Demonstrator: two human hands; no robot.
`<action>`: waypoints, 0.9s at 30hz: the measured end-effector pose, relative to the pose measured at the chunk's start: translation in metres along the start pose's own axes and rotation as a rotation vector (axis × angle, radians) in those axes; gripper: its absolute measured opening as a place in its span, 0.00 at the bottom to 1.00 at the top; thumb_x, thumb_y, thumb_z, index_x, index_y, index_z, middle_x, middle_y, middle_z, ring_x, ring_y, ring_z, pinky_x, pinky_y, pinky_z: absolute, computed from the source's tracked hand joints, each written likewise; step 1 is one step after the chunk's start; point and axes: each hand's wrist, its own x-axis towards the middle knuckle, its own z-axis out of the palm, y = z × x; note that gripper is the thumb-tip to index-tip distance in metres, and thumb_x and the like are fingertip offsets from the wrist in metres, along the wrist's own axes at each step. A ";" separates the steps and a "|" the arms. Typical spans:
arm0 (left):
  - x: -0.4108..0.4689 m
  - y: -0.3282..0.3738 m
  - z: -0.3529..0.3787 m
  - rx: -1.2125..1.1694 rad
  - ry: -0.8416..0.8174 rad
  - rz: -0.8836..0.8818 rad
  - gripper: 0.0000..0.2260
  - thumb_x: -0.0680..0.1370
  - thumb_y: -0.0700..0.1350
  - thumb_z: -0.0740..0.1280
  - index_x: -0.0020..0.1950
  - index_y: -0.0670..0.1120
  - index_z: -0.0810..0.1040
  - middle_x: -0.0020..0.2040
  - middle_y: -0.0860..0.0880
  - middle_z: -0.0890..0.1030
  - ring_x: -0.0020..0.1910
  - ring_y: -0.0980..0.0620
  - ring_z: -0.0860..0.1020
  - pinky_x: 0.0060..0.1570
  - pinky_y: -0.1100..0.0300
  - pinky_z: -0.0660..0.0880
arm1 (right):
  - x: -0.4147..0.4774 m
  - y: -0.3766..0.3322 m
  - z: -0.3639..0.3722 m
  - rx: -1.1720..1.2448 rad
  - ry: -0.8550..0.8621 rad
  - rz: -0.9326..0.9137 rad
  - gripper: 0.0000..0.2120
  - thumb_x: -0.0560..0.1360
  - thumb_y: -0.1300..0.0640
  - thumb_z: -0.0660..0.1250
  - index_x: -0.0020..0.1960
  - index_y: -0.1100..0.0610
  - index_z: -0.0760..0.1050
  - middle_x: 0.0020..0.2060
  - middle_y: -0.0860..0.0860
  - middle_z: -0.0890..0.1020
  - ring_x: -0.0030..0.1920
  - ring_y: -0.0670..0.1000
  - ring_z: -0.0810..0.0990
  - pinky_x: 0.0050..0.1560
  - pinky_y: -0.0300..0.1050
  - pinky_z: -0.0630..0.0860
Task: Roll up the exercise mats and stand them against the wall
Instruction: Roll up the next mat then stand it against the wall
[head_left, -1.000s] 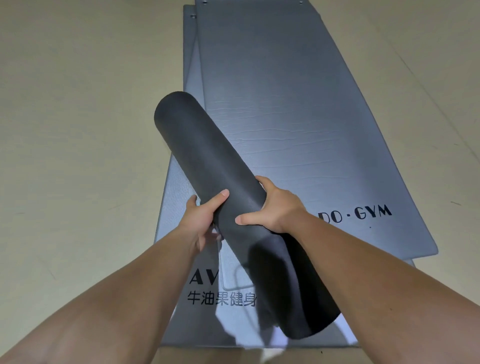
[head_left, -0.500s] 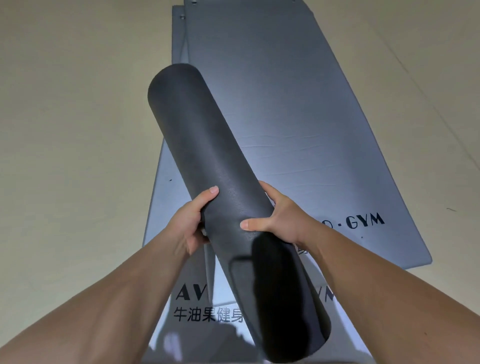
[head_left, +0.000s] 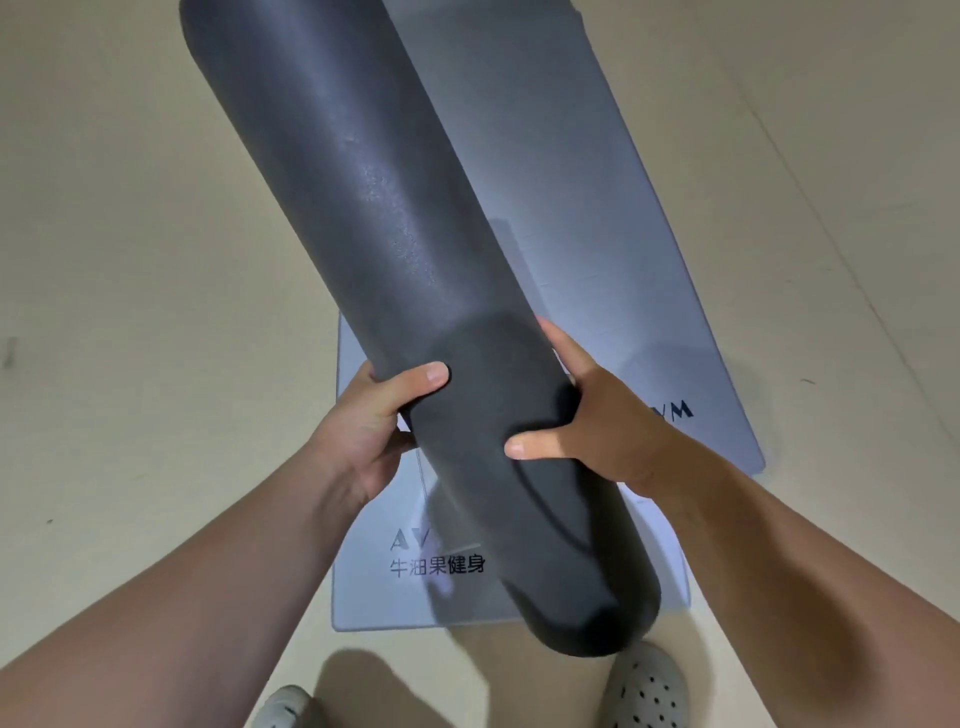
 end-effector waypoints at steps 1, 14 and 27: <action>-0.016 0.015 0.010 0.006 -0.001 -0.007 0.33 0.61 0.54 0.77 0.66 0.51 0.80 0.61 0.51 0.84 0.59 0.51 0.83 0.51 0.52 0.80 | -0.016 -0.018 -0.005 -0.004 0.008 0.016 0.51 0.65 0.61 0.85 0.76 0.31 0.63 0.64 0.36 0.81 0.63 0.45 0.82 0.65 0.50 0.80; -0.291 0.300 0.105 -0.015 0.109 -0.124 0.34 0.58 0.58 0.78 0.64 0.52 0.81 0.60 0.50 0.85 0.55 0.50 0.84 0.52 0.49 0.77 | -0.232 -0.342 -0.055 0.116 -0.040 0.050 0.49 0.68 0.56 0.84 0.77 0.29 0.61 0.63 0.29 0.78 0.58 0.33 0.81 0.52 0.31 0.79; -0.395 0.445 -0.019 -0.200 0.154 0.167 0.34 0.59 0.54 0.78 0.65 0.53 0.80 0.60 0.53 0.85 0.60 0.50 0.83 0.59 0.45 0.78 | -0.220 -0.569 0.048 0.000 -0.165 -0.137 0.47 0.71 0.67 0.79 0.79 0.35 0.62 0.67 0.37 0.80 0.66 0.45 0.81 0.67 0.52 0.78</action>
